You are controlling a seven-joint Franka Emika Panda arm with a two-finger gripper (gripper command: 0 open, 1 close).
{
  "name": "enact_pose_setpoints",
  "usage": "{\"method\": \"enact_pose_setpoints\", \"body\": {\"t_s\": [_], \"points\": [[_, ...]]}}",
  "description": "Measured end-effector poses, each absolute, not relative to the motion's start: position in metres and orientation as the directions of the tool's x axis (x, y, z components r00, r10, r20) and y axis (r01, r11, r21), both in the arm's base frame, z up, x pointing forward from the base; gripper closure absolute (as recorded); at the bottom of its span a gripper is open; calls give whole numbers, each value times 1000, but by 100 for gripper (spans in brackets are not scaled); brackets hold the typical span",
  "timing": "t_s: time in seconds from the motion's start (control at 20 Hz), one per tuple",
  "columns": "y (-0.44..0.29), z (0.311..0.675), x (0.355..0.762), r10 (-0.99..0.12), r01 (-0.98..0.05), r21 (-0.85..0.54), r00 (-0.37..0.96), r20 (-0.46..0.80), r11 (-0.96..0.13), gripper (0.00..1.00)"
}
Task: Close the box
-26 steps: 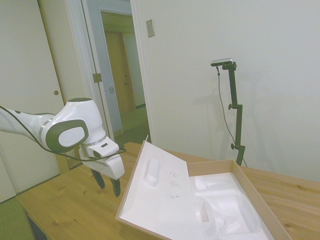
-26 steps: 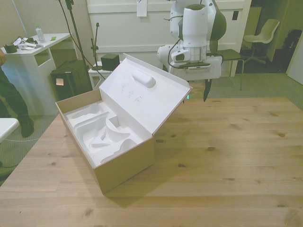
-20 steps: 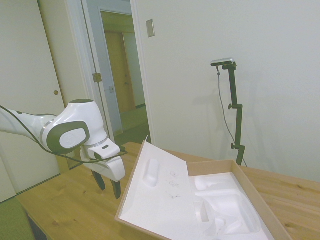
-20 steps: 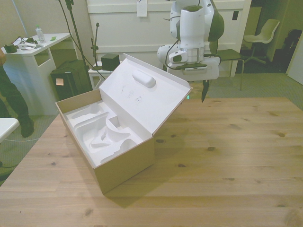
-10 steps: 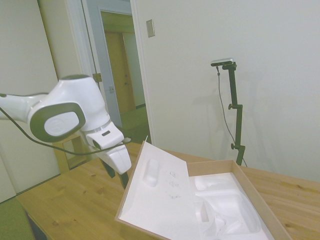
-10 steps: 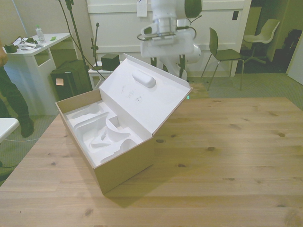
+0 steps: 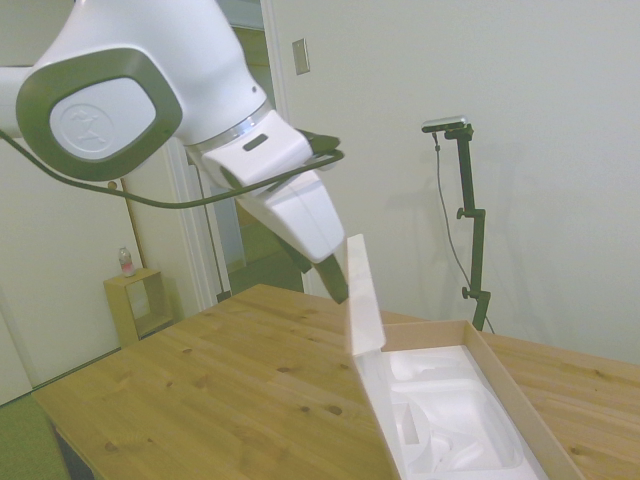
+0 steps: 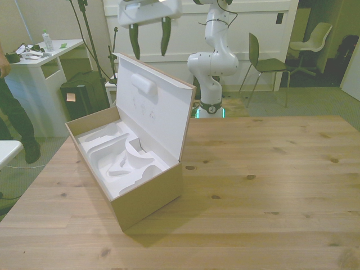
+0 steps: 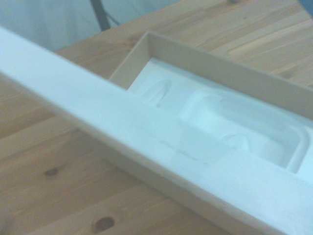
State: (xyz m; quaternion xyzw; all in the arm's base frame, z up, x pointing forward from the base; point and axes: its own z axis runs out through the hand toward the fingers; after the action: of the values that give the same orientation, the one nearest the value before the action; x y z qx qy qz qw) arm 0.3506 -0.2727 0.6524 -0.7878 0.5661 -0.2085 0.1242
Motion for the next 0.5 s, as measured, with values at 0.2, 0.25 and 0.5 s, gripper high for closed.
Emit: {"method": "enact_pose_setpoints", "body": {"t_s": [0.2,0.25,0.5], "points": [[-334,632,368,-964,-864,-428,226,137,-264,0],[-344,629,373,-965,-868,-423,226,131,-261,0],[-320,639,392,-946,-855,-406,297,127,-323,0]]}}
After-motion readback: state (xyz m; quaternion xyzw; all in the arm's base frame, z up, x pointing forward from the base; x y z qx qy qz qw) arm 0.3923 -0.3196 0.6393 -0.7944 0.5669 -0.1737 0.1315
